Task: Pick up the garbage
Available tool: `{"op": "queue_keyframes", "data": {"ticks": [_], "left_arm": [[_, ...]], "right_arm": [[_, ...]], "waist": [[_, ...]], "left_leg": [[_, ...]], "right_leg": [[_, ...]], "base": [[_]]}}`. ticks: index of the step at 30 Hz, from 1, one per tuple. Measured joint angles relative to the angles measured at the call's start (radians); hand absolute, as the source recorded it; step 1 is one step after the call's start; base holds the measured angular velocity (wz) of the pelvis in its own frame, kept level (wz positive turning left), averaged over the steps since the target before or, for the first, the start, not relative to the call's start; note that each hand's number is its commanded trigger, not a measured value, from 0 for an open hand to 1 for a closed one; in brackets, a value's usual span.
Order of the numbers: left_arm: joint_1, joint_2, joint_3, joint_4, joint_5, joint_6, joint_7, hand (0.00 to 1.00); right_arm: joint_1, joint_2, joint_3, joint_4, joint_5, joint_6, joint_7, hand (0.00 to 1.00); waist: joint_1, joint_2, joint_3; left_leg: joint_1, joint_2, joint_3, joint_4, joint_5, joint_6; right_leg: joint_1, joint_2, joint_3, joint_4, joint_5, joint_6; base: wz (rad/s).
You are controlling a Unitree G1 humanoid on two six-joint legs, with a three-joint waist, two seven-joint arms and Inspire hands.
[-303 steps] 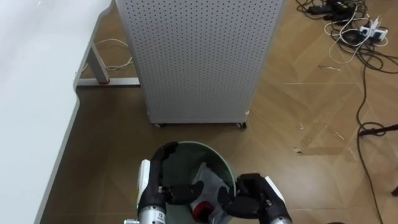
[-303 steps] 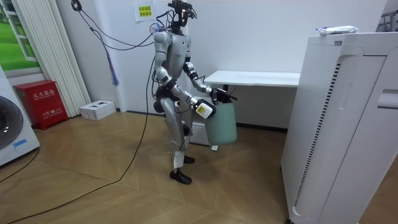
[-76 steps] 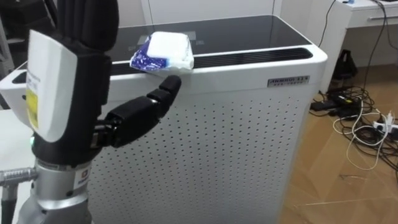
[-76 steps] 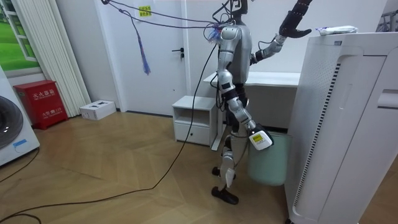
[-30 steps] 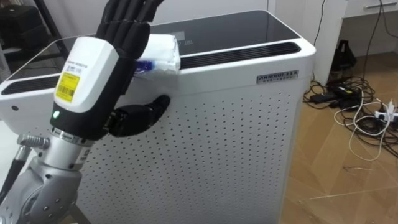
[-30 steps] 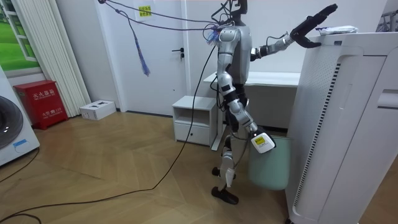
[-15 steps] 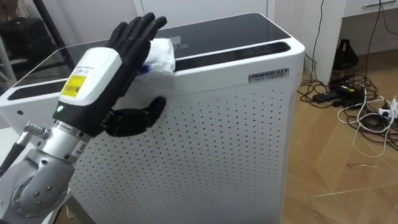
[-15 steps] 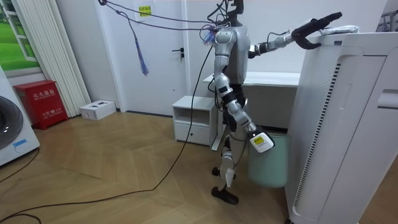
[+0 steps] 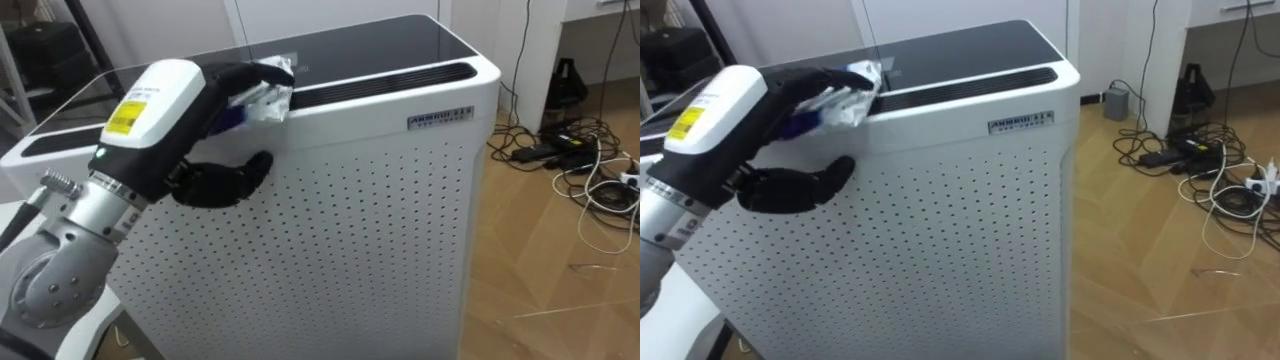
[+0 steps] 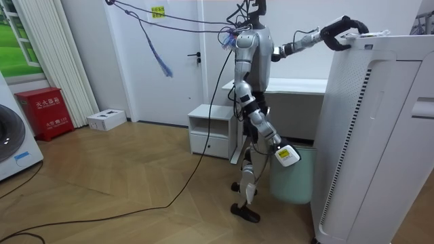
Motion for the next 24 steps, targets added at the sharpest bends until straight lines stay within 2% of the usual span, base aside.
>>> {"op": "queue_keyframes", "data": {"ticks": [5,11,24], "left_arm": [[-0.035,0.016,0.002,0.016,-0.030,0.044,-0.011,1.00],[-0.056,0.019,0.016,0.021,-0.031,0.056,-0.012,1.00],[-0.060,0.021,0.033,-0.008,-0.055,0.064,-0.012,1.00]], "right_arm": [[0.000,0.000,0.000,-0.002,0.000,0.001,-0.018,1.00],[0.000,-0.004,0.000,-0.001,0.001,0.018,-0.047,1.00],[-0.004,-0.005,0.002,-0.029,0.004,0.022,-0.056,1.00]], "waist": [[-0.002,0.002,0.0025],[-0.003,0.000,0.0056],[0.006,-0.004,0.0115]], "left_leg": [[0.006,0.001,0.000,-0.002,0.000,-0.001],[0.005,0.001,0.002,-0.007,0.001,-0.002],[0.007,0.003,0.014,-0.015,0.002,-0.002]], "right_leg": [[0.004,-0.001,0.004,0.001,0.000,0.000],[-0.001,0.000,0.006,0.000,0.000,0.000],[-0.006,0.000,0.005,0.000,-0.002,-0.001]], "base": [[-0.01],[-0.01],[-0.01]]}}
